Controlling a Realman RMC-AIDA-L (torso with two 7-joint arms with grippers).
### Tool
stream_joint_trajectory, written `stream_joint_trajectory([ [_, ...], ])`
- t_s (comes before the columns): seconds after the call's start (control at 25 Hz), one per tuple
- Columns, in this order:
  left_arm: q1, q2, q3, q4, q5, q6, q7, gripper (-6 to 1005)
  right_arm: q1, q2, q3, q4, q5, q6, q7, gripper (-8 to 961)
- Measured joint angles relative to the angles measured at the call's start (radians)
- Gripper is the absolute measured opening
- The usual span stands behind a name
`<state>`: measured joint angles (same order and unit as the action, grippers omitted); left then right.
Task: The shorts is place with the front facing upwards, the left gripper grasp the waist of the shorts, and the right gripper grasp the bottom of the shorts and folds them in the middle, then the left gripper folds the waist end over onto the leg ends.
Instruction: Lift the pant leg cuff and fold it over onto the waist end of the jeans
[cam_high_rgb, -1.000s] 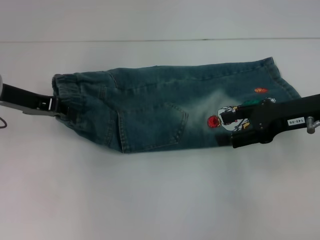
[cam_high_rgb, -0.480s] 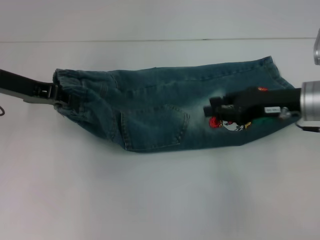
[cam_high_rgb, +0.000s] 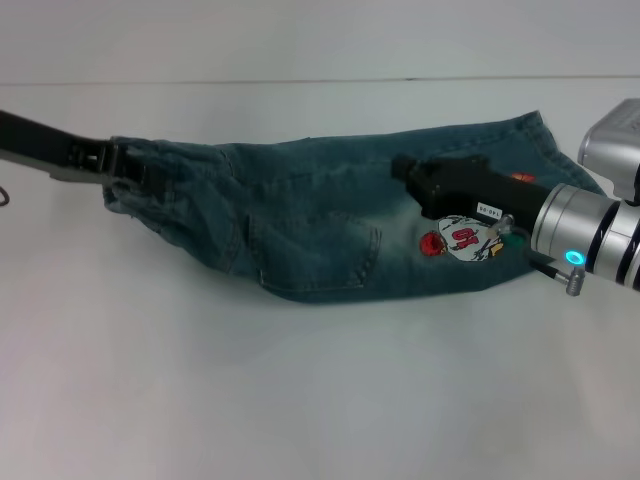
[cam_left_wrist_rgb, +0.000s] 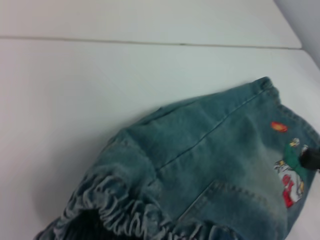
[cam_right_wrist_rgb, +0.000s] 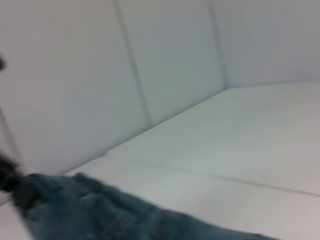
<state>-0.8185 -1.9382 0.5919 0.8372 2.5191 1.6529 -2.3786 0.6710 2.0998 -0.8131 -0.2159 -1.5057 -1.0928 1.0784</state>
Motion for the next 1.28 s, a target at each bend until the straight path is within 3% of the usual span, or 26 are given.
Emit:
stream_joint_trajectory([
  [0.36,-0.028,0.015,-0.014,0.012,-0.057,0.054,-0.003,46,0.016,0.008,0.009,0.169,0.289,0.136,-0.230,1],
  [0.6,-0.068,0.023,-0.013,0.013,-0.112,0.101,-0.001,42,0.070,0.019,0.050,0.271,0.324,0.180,-0.364,2],
  [0.96,-0.118,0.037,-0.012,0.013,-0.233,0.170,-0.005,42,0.118,0.022,0.230,0.428,0.276,0.178,-0.609,2],
  [1.28,-0.147,0.039,-0.011,0.010,-0.291,0.206,-0.007,42,0.137,0.022,0.435,0.482,0.013,0.208,-0.624,1],
])
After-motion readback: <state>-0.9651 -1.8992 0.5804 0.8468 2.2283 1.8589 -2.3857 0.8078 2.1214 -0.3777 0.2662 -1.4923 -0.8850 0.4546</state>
